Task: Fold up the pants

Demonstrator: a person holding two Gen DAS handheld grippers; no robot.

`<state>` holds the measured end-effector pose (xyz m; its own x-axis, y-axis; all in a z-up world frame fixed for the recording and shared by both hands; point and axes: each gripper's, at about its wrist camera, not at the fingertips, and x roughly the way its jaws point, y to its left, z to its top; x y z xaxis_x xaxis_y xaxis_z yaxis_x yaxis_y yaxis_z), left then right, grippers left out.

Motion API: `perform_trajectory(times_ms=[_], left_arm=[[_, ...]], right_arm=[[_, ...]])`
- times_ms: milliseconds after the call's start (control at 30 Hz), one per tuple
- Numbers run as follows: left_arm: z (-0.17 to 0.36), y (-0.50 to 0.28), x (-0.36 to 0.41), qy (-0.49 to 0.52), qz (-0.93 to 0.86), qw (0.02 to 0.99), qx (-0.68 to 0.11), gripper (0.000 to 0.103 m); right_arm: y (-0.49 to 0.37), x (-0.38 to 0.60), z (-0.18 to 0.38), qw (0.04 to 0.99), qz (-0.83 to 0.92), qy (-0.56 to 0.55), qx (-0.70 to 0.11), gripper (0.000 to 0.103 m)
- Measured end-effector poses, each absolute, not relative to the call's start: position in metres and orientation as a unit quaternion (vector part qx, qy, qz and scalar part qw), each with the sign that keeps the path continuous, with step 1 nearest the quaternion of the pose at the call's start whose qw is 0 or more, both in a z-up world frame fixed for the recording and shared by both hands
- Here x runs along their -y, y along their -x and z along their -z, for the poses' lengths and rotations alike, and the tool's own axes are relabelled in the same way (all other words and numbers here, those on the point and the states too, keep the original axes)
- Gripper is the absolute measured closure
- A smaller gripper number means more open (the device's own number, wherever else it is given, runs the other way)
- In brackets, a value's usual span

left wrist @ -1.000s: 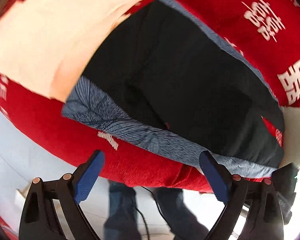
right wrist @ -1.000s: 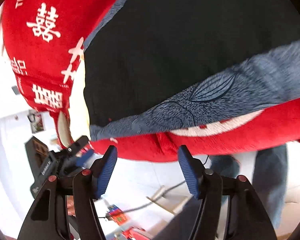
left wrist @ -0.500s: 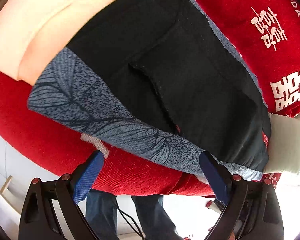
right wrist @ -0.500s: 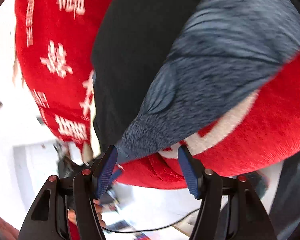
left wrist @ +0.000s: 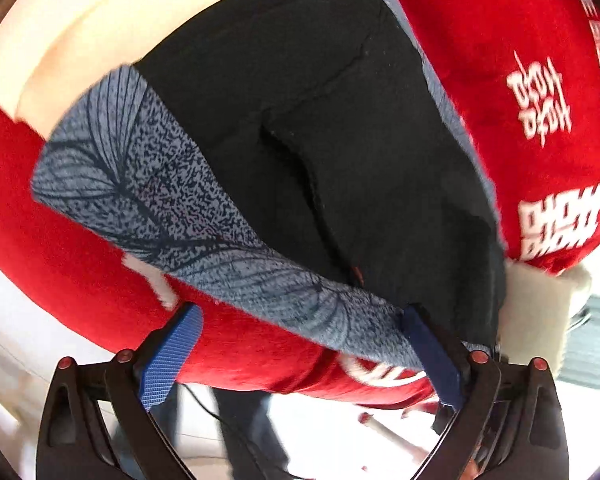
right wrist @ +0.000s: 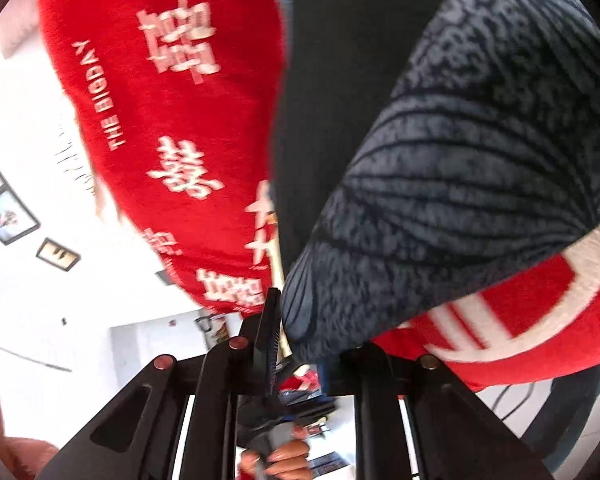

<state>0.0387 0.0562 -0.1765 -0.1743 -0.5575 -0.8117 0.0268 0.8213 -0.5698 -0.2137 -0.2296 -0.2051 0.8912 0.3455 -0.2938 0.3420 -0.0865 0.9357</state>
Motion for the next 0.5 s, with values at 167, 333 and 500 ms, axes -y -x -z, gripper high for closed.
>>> perform_trajectory(times_ms=[167,333,500], left_arm=[[0.177,-0.051,-0.053,0.228,0.218,0.62,-0.719,0.002],[0.172,-0.061,-0.046,0.185,0.215,0.647,-0.707,0.046],[0.176,-0.071,-0.054,0.169,0.228,0.644,-0.71,0.073]], right_arm=[[0.206,0.236,0.187,0.639,-0.018,-0.731,-0.238,0.086],[0.205,0.231,0.194,0.638,-0.001,-0.713,-0.289,0.083],[0.223,0.231,0.217,0.617,0.056,-0.721,-0.311,0.078]])
